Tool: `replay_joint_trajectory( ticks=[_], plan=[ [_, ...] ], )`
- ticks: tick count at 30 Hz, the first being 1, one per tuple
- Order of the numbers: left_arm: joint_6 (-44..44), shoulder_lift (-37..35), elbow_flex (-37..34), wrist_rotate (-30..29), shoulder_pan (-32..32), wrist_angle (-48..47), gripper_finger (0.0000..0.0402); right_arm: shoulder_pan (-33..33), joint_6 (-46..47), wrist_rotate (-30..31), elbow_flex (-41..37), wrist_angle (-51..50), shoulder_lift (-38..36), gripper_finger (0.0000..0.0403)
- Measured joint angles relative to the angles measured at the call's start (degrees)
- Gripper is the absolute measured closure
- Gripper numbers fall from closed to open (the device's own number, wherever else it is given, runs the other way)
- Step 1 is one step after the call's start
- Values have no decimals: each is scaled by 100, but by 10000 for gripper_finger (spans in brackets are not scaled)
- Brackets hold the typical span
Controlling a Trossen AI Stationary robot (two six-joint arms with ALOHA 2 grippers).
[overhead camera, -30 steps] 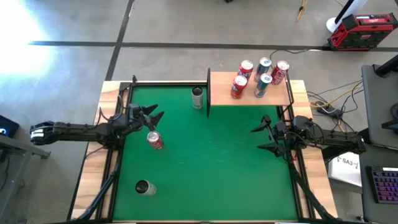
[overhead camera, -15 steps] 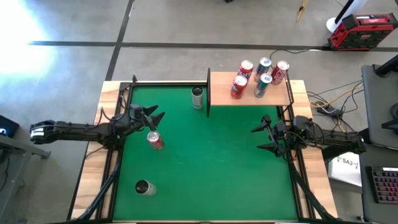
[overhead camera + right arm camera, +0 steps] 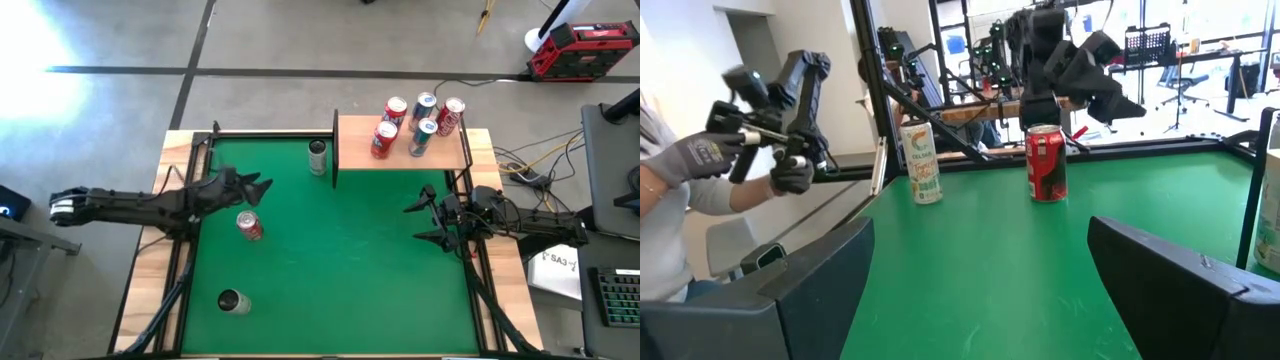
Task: Place canned beverage on shelf
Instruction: Put the top white-yellow soda can on the shelf
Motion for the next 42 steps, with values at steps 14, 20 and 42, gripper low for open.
replay_joint_trajectory(
  ticks=[14,20,42],
  plan=[
    [-449,2962,4144,324,200,-4244,33,0,0,-1,0,0,-1,44],
    [-243,4071,5202,502,273,-4761,28,0,0,0,0,0,0,44],
    [44,7002,8605,124,776,-6611,2,-1,1,0,0,0,-1,44]
  ],
)
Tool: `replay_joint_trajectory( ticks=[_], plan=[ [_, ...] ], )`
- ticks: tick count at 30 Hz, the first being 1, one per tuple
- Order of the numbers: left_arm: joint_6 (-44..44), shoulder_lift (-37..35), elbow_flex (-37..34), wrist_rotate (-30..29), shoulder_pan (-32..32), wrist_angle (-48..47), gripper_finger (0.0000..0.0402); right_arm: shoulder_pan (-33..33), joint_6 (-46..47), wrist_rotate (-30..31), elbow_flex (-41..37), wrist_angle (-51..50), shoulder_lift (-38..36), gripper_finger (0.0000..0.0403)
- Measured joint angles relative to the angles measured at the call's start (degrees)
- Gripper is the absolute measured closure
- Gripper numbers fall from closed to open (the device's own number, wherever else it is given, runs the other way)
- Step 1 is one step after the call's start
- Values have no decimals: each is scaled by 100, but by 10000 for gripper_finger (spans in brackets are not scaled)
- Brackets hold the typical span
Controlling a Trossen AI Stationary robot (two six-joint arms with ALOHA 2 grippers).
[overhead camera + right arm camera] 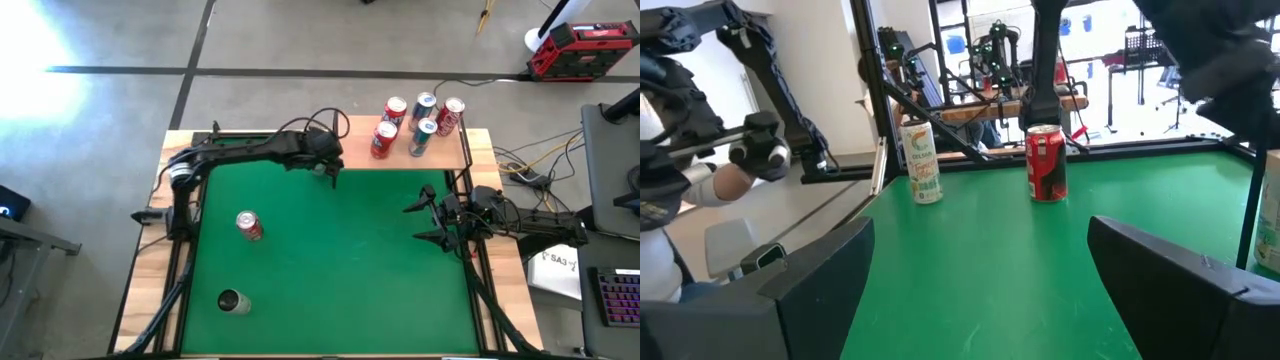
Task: Place canned beverage on shelf
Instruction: Put the top white-yellow soda can on the shelf
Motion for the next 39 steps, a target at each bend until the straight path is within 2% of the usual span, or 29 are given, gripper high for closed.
replay_joint_trajectory(
  ticks=[7,12,16,22,26,30,39],
  plan=[
    [98,157,185,847,473,-4,4,1,0,-2,0,0,2,44],
    [102,158,125,931,601,88,20,2,-2,0,0,0,0,44],
    [173,158,108,889,622,287,62,2,0,-2,0,0,2,44],
    [414,158,106,849,624,337,162,1,0,-1,0,0,2,44],
    [378,158,107,852,622,330,165,0,-2,-1,0,0,2,44],
    [-57,136,108,822,527,96,165,0,0,-2,0,0,0,44],
    [-1731,79,561,817,-131,-1271,165,2,-2,0,0,0,0,44]
  ],
)
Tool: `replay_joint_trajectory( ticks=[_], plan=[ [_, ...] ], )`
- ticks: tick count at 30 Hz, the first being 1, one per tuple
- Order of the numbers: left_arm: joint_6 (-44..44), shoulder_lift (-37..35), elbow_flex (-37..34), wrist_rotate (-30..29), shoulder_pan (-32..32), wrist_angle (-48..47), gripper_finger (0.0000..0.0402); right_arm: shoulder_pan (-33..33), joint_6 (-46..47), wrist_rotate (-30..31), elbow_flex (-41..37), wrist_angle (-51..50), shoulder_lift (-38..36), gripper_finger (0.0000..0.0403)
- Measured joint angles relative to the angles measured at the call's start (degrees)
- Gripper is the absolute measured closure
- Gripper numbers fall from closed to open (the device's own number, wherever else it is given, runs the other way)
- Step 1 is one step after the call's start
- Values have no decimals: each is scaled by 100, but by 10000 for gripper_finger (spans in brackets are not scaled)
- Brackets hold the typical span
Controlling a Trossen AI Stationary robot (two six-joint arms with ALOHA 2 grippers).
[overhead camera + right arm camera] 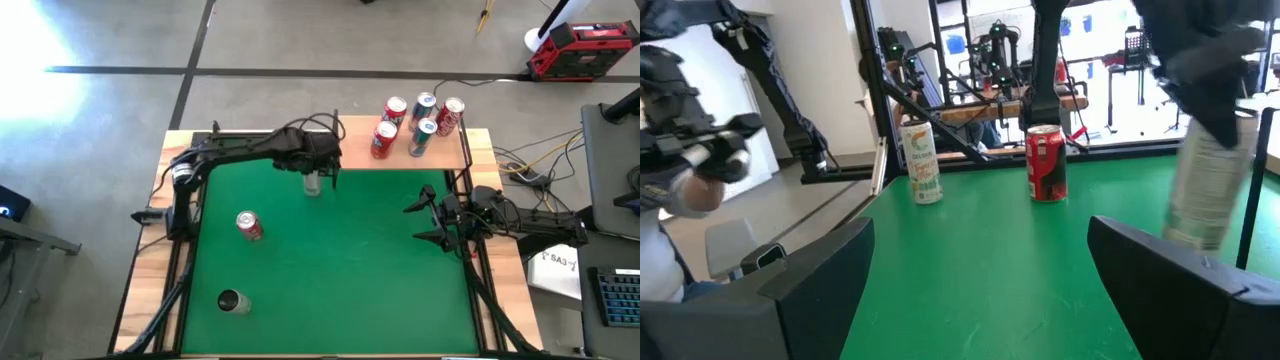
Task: Place canned beverage on shelf
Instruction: Put the top white-yellow soda can on the shelf
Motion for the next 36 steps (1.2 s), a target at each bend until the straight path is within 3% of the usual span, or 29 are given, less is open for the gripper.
replay_joint_trajectory(
  ticks=[9,16,20,24,30,32,36],
  plan=[
    [-1749,-4,435,-980,-1145,-335,165,0,2,-2,0,0,2,44],
    [-3061,27,387,-1477,-1710,-408,165,0,2,0,0,0,2,44],
    [-3575,195,426,-1460,-1830,-546,165,0,1,0,0,0,2,44],
    [-4050,463,805,-1057,-1837,-1041,163,-2,0,0,0,0,2,44],
    [-4880,1319,2360,-764,-1843,-2488,157,-1,2,-2,0,0,0,44],
    [-5083,1635,2923,-746,-1843,-2563,157,-2,2,-1,0,0,0,44],
    [-5210,1775,2819,-741,-1825,-2387,155,-2,2,-2,0,0,0,44]
  ],
)
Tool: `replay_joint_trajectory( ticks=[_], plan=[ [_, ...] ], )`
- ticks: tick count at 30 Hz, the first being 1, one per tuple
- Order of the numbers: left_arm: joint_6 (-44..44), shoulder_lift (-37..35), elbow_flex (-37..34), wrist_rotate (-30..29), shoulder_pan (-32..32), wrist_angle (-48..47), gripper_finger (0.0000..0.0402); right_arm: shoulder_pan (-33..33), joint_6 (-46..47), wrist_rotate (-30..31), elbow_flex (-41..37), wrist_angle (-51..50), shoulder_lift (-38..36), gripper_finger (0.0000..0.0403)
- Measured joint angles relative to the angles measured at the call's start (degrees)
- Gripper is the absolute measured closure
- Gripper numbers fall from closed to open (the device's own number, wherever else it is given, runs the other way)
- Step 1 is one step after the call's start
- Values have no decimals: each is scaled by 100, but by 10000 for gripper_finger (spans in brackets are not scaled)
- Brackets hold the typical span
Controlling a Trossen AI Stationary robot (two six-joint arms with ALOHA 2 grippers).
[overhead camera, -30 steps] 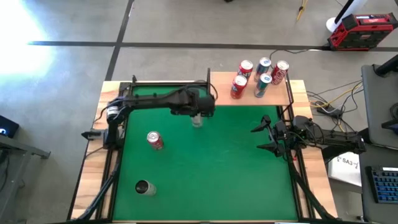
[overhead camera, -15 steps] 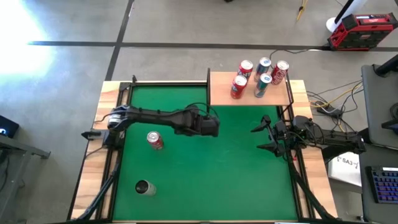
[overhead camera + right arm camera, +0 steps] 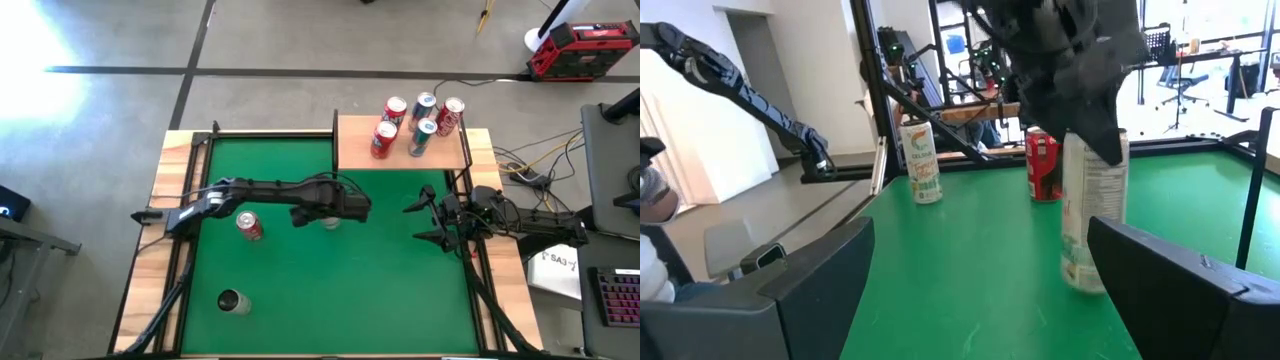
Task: Place canned beverage on shelf
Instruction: Put the top white-yellow soda can on the shelf
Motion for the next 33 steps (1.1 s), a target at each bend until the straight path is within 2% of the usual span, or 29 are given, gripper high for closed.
replay_joint_trajectory(
  ticks=[10,20,24,33],
  plan=[
    [-457,112,57,33,32,-128,154,2,0,2,0,2,4,44],
    [-250,112,-22,-55,64,-151,151,1,0,2,0,2,26,44],
    [-51,112,-77,-203,69,-146,130,0,-1,2,0,2,28,44],
    [198,103,-115,-250,69,-110,53,0,0,2,0,2,28,44]
  ],
)
